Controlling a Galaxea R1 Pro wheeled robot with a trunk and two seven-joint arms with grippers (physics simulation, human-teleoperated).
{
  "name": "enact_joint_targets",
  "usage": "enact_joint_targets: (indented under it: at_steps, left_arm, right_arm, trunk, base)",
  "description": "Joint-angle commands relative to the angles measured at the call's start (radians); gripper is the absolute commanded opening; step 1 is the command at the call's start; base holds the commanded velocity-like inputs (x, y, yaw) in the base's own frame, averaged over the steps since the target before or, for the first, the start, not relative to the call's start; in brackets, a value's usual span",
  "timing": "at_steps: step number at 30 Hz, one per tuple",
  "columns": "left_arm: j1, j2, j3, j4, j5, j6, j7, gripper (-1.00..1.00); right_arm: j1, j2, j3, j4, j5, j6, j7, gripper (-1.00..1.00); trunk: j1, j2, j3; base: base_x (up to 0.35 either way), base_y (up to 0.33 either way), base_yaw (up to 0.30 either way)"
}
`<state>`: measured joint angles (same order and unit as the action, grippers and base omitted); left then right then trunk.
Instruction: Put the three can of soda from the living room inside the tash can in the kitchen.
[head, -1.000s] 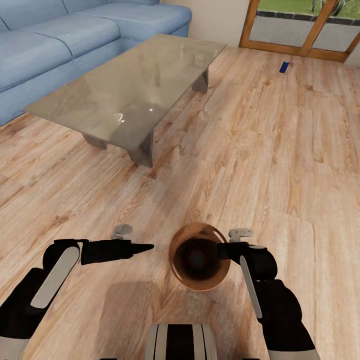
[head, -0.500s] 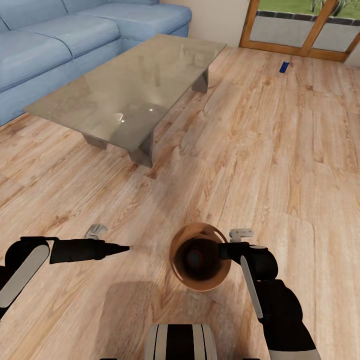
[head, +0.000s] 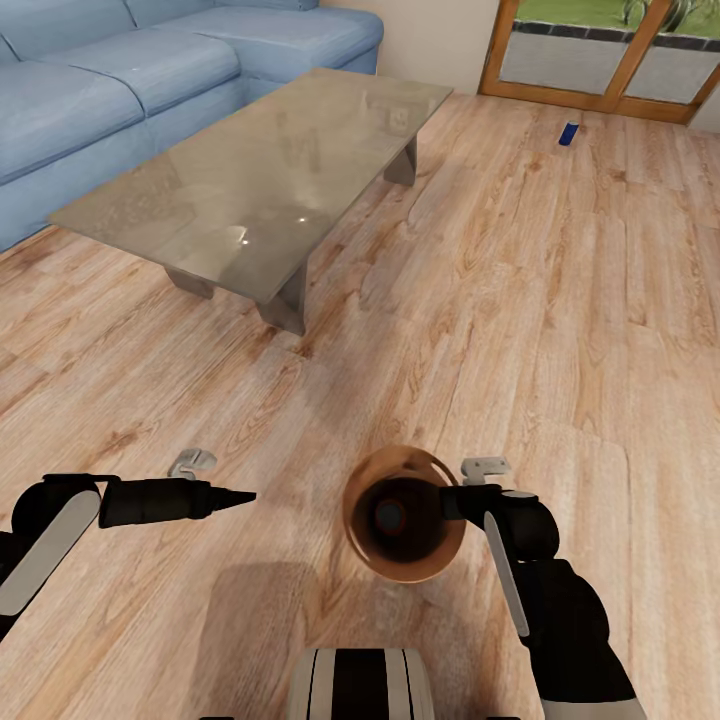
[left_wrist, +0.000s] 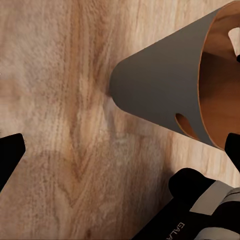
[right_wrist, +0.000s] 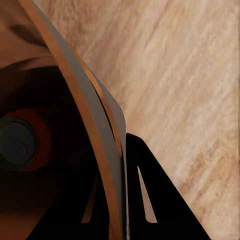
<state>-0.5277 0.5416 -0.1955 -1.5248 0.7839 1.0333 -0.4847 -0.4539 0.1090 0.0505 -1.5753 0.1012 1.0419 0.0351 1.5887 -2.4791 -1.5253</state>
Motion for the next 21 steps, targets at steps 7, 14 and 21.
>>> enact_joint_targets:
  at_steps: [7,14,21]
  left_arm:
    - [0.000,0.000,-0.001,0.000,0.000,0.001,0.004,1.00]
    - [0.000,0.000,-0.002,0.000,-0.003,-0.001,0.040,1.00]
    - [0.000,-0.012,-0.004,0.000,-0.003,-0.001,0.052,1.00]
  right_arm:
    - [0.000,-0.002,0.000,0.000,-0.023,0.000,0.001,-1.00]
    - [0.000,-0.002,0.000,0.000,-0.023,0.001,-0.004,-1.00]
    - [0.000,-0.002,0.000,0.000,-0.023,-0.002,-0.004,-1.00]
  trunk:
    - [0.000,0.000,0.000]
    - [0.000,0.000,0.000]
    - [0.000,0.000,0.000]
  base:
    - [0.000,0.000,0.000]
    - [0.000,0.000,0.021]
    - [0.000,0.000,0.155]
